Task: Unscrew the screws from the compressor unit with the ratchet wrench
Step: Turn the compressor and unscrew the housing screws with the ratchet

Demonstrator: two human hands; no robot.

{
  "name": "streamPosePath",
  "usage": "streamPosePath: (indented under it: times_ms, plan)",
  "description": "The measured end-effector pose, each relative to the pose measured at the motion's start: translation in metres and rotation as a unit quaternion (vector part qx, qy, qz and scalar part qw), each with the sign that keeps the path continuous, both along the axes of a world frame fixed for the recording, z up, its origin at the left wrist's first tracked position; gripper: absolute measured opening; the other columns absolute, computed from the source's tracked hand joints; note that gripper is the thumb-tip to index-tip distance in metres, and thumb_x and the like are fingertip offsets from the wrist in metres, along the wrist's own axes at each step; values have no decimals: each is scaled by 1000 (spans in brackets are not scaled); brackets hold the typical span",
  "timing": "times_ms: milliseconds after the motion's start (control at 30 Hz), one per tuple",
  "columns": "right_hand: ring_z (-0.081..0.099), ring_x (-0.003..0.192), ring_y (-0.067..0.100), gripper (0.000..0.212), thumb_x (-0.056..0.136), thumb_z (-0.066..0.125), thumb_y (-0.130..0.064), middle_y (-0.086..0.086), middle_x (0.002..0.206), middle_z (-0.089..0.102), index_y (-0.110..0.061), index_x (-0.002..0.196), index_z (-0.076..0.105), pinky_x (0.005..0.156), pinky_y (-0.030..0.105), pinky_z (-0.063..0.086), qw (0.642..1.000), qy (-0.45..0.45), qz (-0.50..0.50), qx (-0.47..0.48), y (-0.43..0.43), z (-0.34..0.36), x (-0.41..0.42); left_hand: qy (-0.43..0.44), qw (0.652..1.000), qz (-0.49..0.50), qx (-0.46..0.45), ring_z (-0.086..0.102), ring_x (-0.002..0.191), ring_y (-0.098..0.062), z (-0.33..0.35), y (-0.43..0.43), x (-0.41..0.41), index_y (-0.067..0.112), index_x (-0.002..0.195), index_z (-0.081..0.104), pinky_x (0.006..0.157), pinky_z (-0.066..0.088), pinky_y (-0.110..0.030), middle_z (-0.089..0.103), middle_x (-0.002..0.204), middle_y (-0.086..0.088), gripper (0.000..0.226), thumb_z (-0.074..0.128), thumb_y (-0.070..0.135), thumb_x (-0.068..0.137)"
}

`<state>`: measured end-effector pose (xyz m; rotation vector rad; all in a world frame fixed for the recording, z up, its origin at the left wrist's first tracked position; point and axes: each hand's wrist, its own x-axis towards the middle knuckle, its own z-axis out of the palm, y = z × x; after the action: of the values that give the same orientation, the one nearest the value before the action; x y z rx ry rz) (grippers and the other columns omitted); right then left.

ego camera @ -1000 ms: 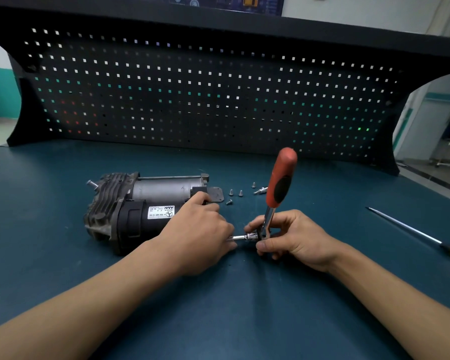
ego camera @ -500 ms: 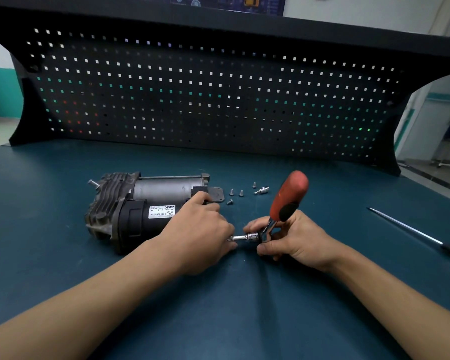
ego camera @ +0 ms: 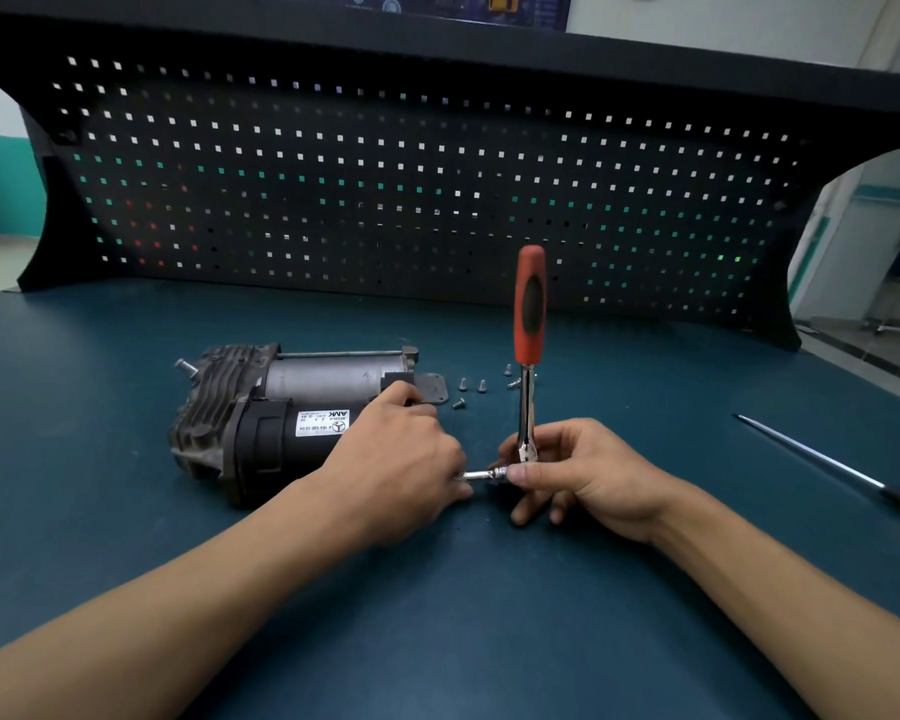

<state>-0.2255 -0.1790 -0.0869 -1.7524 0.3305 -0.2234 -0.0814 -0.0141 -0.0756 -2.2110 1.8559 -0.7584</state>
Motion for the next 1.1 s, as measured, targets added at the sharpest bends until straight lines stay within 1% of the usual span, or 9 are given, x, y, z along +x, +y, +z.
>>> streamPosePath:
  times_ms: [100,167,233,333,500,667,800,1000,1100]
  plan:
    - [74,64,29,26,80,77,-17,2,74,66,-6,100,64,39,19,41,1000,21,-1,1,0,2,0,-2,1000,-2,1,57,95,-18,0,0,0,23,87,66,96,27,-37,70,88,5,46,37,57,98]
    - [73,61,29,25,80,77,-18,0,67,61,-6,98,65,37,19,40,999,34,1,12,2,3,0,-1,1000,-5,3,57,94,-18,0,0,-1,24,86,66,97,27,-37,71,88,5,45,38,57,97]
    - [72,58,27,33,75,78,-25,1,69,64,-6,98,65,36,18,39,999,41,-1,28,3,4,1,3,1000,-8,1,57,94,-18,0,0,0,25,86,65,98,28,-37,71,88,5,44,38,57,97]
    - [72,58,23,39,77,73,-36,10,86,73,-5,99,64,37,18,41,998,48,-1,38,5,4,3,11,1000,-10,-8,58,95,-18,1,0,0,25,87,66,98,27,-36,70,87,4,44,38,56,97]
    - [72,62,20,43,77,69,-43,15,85,74,-5,96,64,42,18,44,996,71,-2,49,4,6,4,20,1000,-13,-18,59,95,-18,2,1,0,25,88,67,99,27,-35,69,84,3,42,39,55,97]
    - [72,66,21,33,75,75,-30,10,86,71,-7,98,65,46,18,48,995,47,5,89,4,6,3,13,999,-19,-24,59,94,-18,-1,2,1,26,86,64,100,28,-35,70,85,4,41,39,57,96]
    - [72,68,26,40,69,79,-16,12,92,72,-7,105,65,49,21,52,995,17,-5,100,4,6,1,8,999,-27,-24,58,94,-18,-3,3,3,30,81,55,101,30,-37,70,87,6,36,40,60,95]
    - [70,71,25,35,64,80,-2,9,95,74,-11,97,71,53,24,53,997,-22,5,71,4,3,-4,-4,999,-34,-33,57,92,-18,-6,2,5,28,85,62,98,30,-36,70,85,7,42,42,63,93]
    - [70,74,21,32,71,78,4,5,89,74,-5,100,71,54,23,53,999,-20,20,46,4,2,-4,-3,999,-37,-38,57,92,-17,-7,2,6,28,85,62,98,29,-35,70,85,8,42,42,64,93]
